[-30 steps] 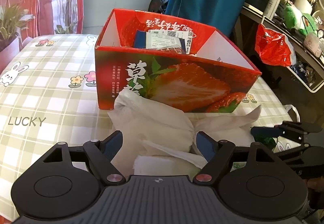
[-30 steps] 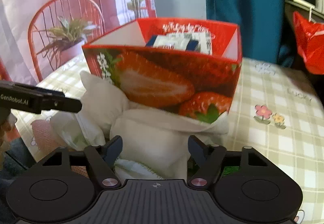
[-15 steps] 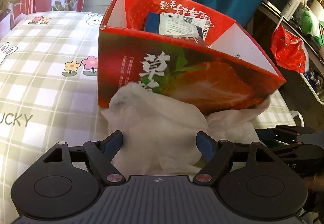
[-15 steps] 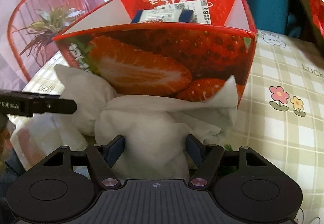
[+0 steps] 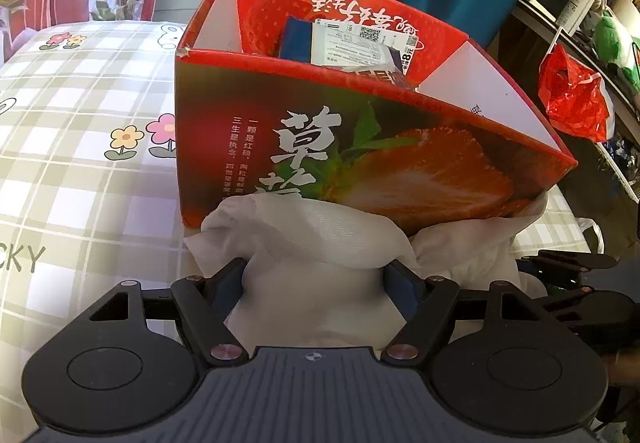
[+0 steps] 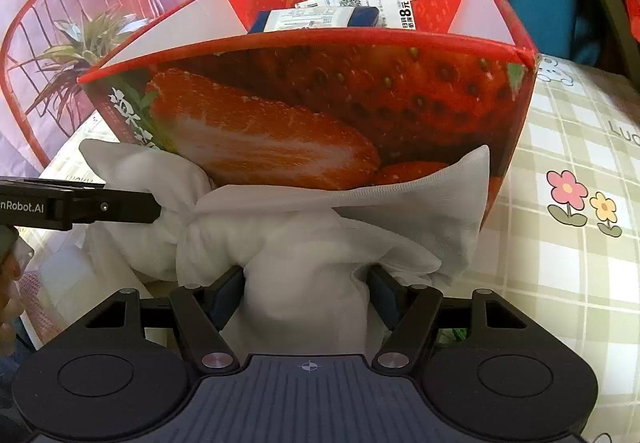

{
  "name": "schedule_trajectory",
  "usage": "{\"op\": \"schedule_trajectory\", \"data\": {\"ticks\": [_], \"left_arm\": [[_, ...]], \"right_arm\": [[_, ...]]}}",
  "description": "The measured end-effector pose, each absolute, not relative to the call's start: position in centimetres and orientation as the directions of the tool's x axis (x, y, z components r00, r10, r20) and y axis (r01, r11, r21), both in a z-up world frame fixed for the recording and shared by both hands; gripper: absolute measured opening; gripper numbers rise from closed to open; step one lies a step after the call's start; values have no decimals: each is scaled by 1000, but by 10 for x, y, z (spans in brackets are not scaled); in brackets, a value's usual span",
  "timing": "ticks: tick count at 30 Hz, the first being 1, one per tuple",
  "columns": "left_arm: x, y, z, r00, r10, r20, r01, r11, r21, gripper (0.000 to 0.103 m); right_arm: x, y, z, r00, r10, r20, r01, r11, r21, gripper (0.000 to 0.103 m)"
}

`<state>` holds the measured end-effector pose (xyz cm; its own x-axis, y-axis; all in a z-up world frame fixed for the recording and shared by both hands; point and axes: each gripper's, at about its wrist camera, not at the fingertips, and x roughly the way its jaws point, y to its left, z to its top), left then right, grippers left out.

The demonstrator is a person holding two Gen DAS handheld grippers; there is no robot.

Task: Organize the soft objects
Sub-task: 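Grasp the white mesh cloth bundle with the left tool and lift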

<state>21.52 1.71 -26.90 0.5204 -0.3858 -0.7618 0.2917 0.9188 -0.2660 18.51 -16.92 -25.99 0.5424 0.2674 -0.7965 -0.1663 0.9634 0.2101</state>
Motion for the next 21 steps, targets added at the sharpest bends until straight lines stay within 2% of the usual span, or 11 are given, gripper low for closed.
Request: {"op": "schedule_trajectory", "data": {"ticks": [5, 7, 10, 15, 18, 21], "left_arm": [[214, 15, -270, 525, -385, -759, 290, 919, -266, 76], [213, 14, -270, 526, -390, -756, 295, 917, -268, 70], [210, 12, -267, 525, -398, -752, 316, 912, -262, 59], [206, 12, -259, 530, -423, -735, 348, 899, -266, 34], [202, 9, -255, 546, -410, -730, 359, 902, -238, 29], [196, 9, -250, 564, -404, -721, 355, 906, -230, 27]], "right_arm": [[185, -167, -261, 544, 267, -796, -179, 963, 201, 64], [186, -167, -261, 544, 269, -795, -182, 963, 201, 61], [183, -166, -260, 539, 283, -793, -195, 958, 210, 48], [183, -161, -259, 531, 303, -791, -219, 951, 217, 33], [181, -161, -255, 537, 314, -783, -227, 948, 224, 27], [177, -158, -250, 549, 317, -774, -237, 946, 219, 26]]}}
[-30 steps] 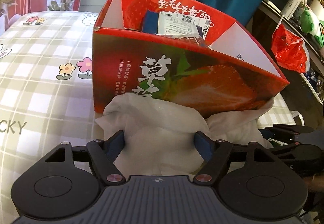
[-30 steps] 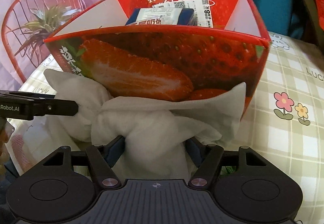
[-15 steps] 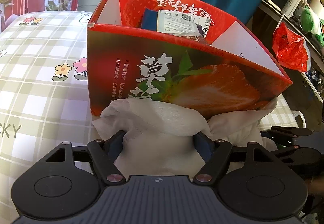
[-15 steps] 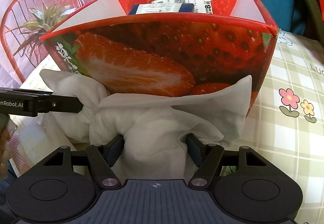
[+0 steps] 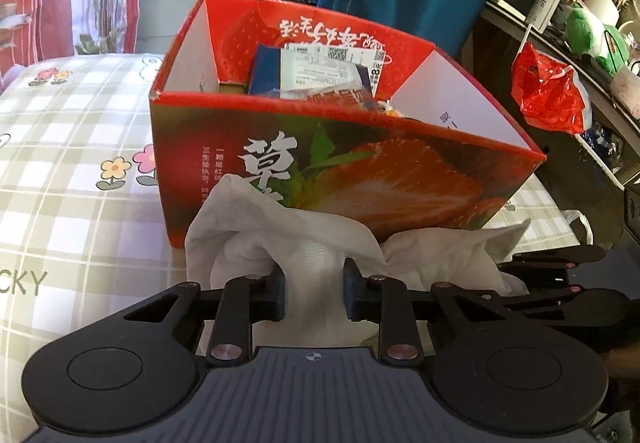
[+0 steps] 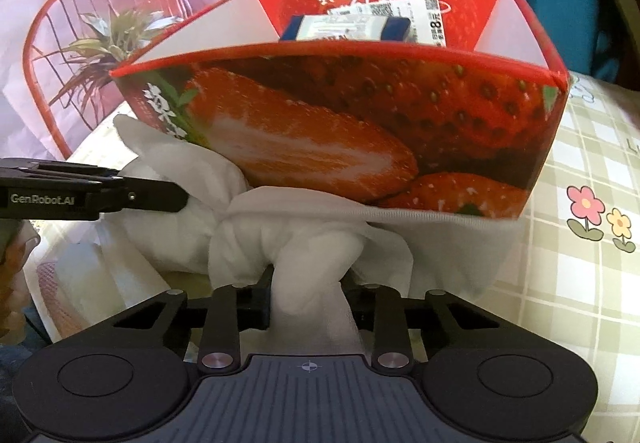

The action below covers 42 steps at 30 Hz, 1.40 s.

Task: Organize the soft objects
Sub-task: 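Grasp the white mesh cloth bundle with the left tool and lift, then carry the white mesh cloth toward the red box opening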

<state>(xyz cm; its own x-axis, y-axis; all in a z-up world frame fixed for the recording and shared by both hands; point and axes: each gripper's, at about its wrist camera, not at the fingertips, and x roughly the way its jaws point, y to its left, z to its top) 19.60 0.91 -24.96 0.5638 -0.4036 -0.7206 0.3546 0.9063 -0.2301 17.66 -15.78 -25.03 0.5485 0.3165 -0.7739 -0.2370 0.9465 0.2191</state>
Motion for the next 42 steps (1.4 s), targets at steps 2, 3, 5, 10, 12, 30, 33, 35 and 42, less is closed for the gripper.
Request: {"op": "schedule_trajectory", "data": {"ticks": [2, 3, 5, 10, 12, 30, 33, 35, 42], "left_arm": [[190, 11, -244, 580, -402, -709, 356, 908, -223, 27], [187, 11, -241, 588, -401, -703, 358, 908, -218, 27], [181, 12, -234, 605, -400, -689, 361, 909, -210, 27], [169, 14, -212, 653, -395, -646, 360, 912, -193, 27], [163, 12, -203, 672, -394, -627, 361, 914, -187, 27], [135, 4, -165, 753, -398, -523, 359, 916, -181, 27], [134, 5, -165, 755, -400, -520, 357, 915, -186, 27], [135, 6, -165, 756, -400, -518, 357, 915, -186, 27], [137, 6, -165, 755, -405, -516, 366, 913, -182, 27]], "right_arm": [[172, -157, -246, 558, 322, -765, -243, 945, 220, 25], [169, -157, -243, 566, 324, -758, -245, 944, 221, 25], [164, -156, -237, 582, 327, -744, -252, 943, 217, 25], [155, -157, -218, 632, 329, -701, -262, 943, 206, 25], [151, -156, -210, 653, 328, -683, -271, 943, 194, 25], [128, -155, -160, 767, 306, -565, -301, 948, 105, 25], [127, -154, -159, 771, 306, -559, -303, 948, 101, 25], [127, -153, -158, 772, 306, -557, -305, 947, 99, 25], [127, -155, -156, 777, 305, -550, -304, 948, 96, 25]]}}
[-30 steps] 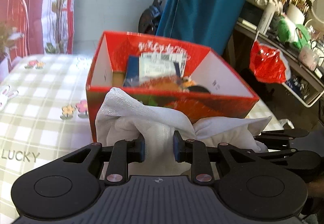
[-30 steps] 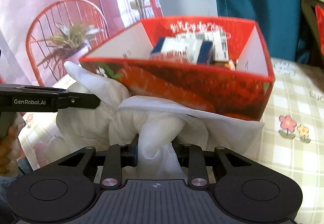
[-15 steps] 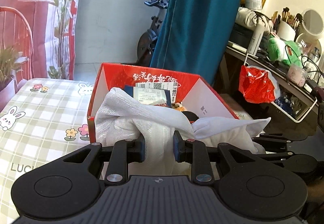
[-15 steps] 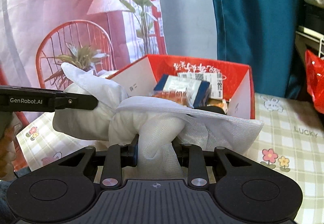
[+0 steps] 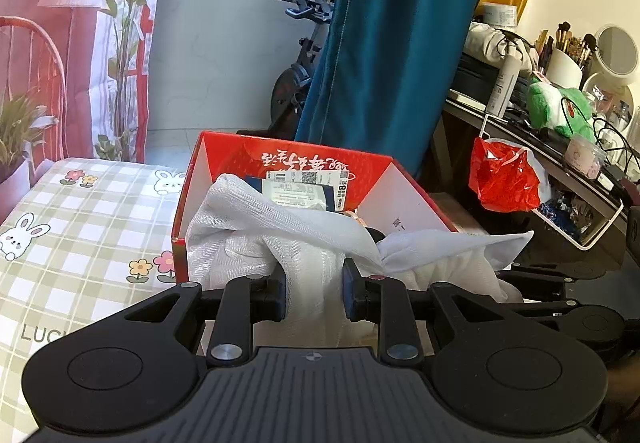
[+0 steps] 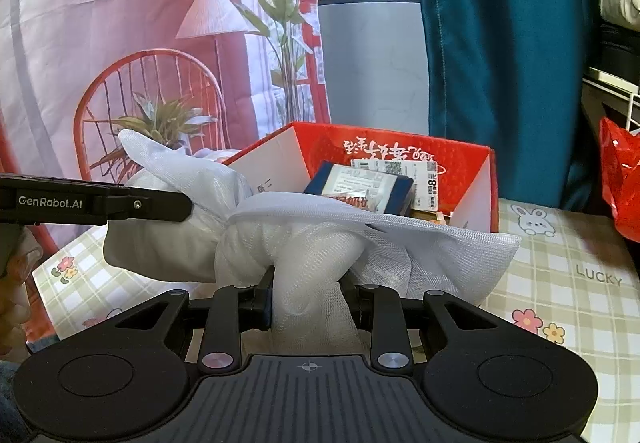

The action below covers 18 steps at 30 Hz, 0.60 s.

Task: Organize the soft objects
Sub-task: 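Carry the white mesh cloth toward the red box opening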

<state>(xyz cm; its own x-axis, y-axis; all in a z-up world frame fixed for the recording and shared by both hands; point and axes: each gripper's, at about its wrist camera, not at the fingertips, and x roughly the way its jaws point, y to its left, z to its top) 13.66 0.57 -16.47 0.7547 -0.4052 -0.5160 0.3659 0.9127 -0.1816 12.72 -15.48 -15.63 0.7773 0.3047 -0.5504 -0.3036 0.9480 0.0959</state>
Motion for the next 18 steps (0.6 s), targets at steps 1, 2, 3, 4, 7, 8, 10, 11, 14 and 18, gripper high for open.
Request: {"op": "schedule_trajectory", "data": {"ticks": [1, 2, 3, 4, 7, 8, 10, 11, 14, 18], "left_arm": [[137, 5, -164, 755, -406, -515, 368, 912, -180, 27], [138, 5, -164, 755, -407, -514, 370, 912, -178, 27], [138, 5, -163, 755, -408, -513, 372, 911, -176, 27], [139, 5, -163, 756, -409, -512, 375, 911, -174, 27], [140, 4, -161, 756, -411, -510, 381, 909, -168, 27], [140, 3, -161, 756, -412, -509, 383, 909, -167, 27], [141, 3, -161, 755, -414, -509, 385, 908, -169, 27], [141, 3, -161, 754, -415, -509, 385, 907, -170, 27], [142, 3, -163, 748, -416, -517, 384, 907, -175, 27], [143, 1, -163, 744, -416, -523, 385, 906, -173, 27]], "right_arm": [[128, -155, -156, 778, 304, -550, -303, 948, 96, 25], [128, -155, -156, 778, 303, -549, -302, 948, 96, 25], [128, -156, -156, 779, 303, -549, -302, 949, 96, 25], [128, -156, -155, 780, 303, -548, -300, 949, 96, 25], [129, -156, -154, 783, 301, -544, -298, 950, 96, 25], [129, -156, -154, 784, 300, -543, -297, 950, 97, 25], [129, -157, -153, 787, 299, -540, -295, 951, 98, 25], [129, -158, -152, 788, 299, -539, -293, 951, 99, 25], [130, -159, -152, 789, 298, -538, -290, 951, 102, 25], [132, -161, -153, 788, 300, -537, -287, 952, 111, 25]]}}
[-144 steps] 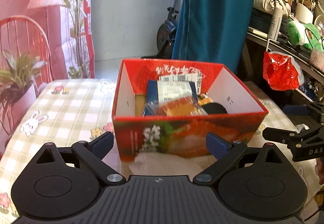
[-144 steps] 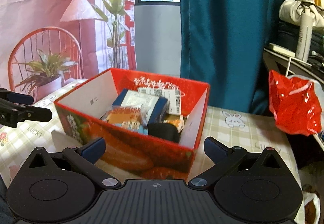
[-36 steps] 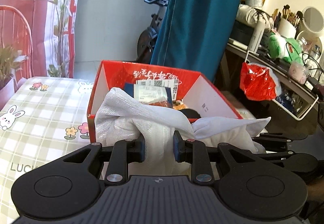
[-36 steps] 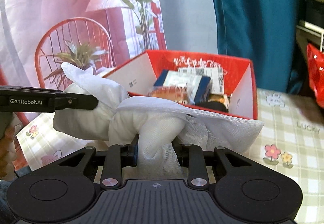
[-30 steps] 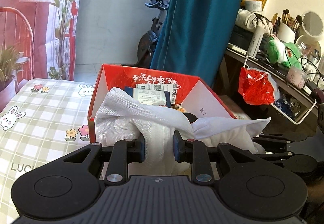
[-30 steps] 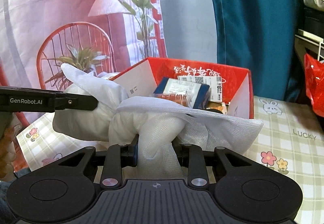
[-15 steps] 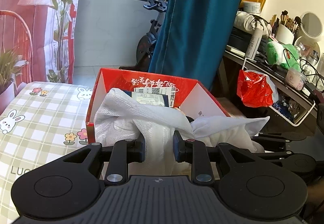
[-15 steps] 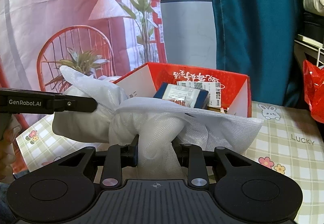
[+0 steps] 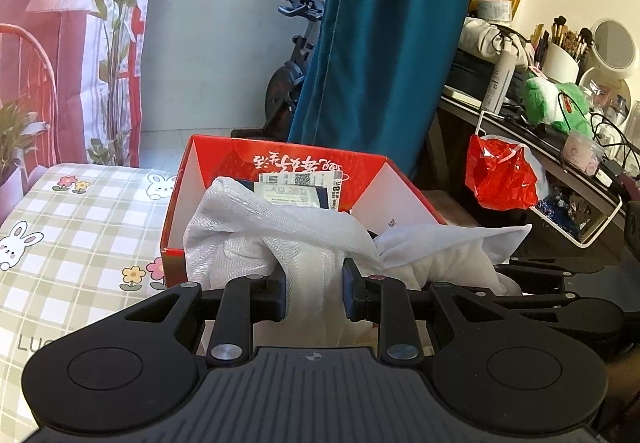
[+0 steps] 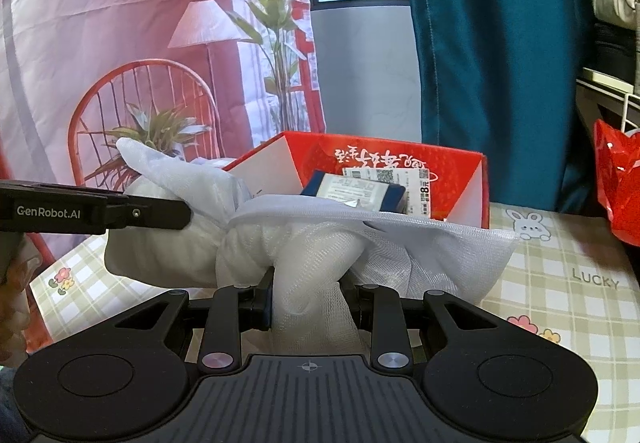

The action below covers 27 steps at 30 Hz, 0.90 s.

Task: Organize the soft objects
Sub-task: 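Carry the white mesh cloth toward the red box opening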

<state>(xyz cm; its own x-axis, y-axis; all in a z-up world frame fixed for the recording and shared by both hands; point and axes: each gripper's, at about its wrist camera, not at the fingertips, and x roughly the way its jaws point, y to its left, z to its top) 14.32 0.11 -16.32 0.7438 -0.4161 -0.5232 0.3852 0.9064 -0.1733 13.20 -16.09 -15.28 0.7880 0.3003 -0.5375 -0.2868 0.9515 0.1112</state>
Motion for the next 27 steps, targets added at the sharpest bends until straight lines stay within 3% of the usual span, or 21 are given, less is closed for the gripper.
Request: {"op": "schedule_trajectory", "data": {"ticks": [14, 27], "left_arm": [[162, -2, -141, 757, -436, -487, 414, 896, -159, 27], [252, -6, -116, 742, -471, -478, 414, 882, -226, 27]], "right_arm": [[144, -166, -138, 800, 314, -512, -292, 948, 125, 25], [226, -187, -101, 810, 322, -490, -288, 946, 146, 26]]}}
